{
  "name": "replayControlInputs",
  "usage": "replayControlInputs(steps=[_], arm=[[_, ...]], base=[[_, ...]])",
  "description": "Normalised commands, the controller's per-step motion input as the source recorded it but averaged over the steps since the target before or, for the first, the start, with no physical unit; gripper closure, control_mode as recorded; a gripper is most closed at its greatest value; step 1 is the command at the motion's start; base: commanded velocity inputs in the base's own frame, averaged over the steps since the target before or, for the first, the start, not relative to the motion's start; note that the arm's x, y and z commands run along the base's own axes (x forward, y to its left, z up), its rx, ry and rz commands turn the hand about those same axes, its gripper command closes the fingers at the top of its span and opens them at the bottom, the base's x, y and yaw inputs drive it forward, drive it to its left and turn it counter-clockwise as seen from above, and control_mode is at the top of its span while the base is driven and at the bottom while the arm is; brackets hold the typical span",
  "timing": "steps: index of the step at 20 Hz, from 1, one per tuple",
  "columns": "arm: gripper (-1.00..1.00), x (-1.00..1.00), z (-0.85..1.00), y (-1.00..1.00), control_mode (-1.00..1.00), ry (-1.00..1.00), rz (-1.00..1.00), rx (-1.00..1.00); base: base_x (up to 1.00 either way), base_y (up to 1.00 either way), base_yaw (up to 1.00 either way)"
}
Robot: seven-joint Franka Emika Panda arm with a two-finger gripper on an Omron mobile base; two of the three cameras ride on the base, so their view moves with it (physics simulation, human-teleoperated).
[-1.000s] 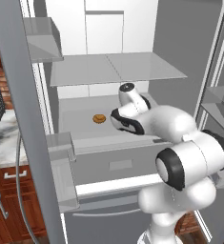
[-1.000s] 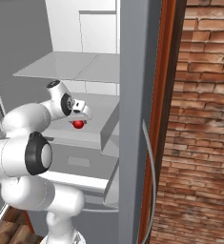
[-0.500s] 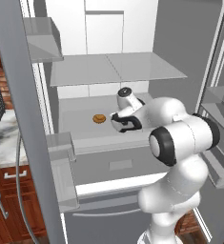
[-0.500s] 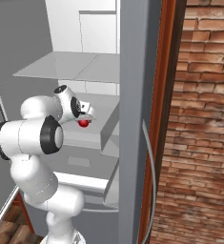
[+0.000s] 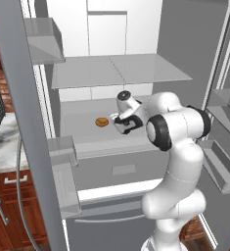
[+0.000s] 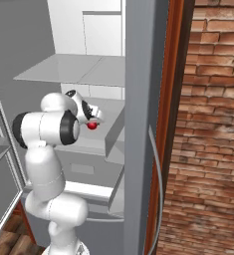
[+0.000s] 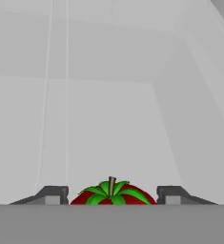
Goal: Place the condiment bottle and condiment bottle from the counter to the top shelf of the fridge. If the existing items in the fridge are on the top shelf, move them to other shelves.
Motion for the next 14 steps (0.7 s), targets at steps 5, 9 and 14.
replayControlInputs(steps=[5,9,14], arm=[[-1.00,-0.09,0.15,0.00,-1.00,-0.01,0.00,0.02],[-1.00,-0.50,0.44,0.00,-1.00,-0.08,0.00,0.04],[-1.00,-0.96,0.64,0.00,-1.00,-0.23,0.00,0.07]], base=[[0.00,0.00,0.00],[0.00,0.00,0.00],[0.00,0.00,0.00]])
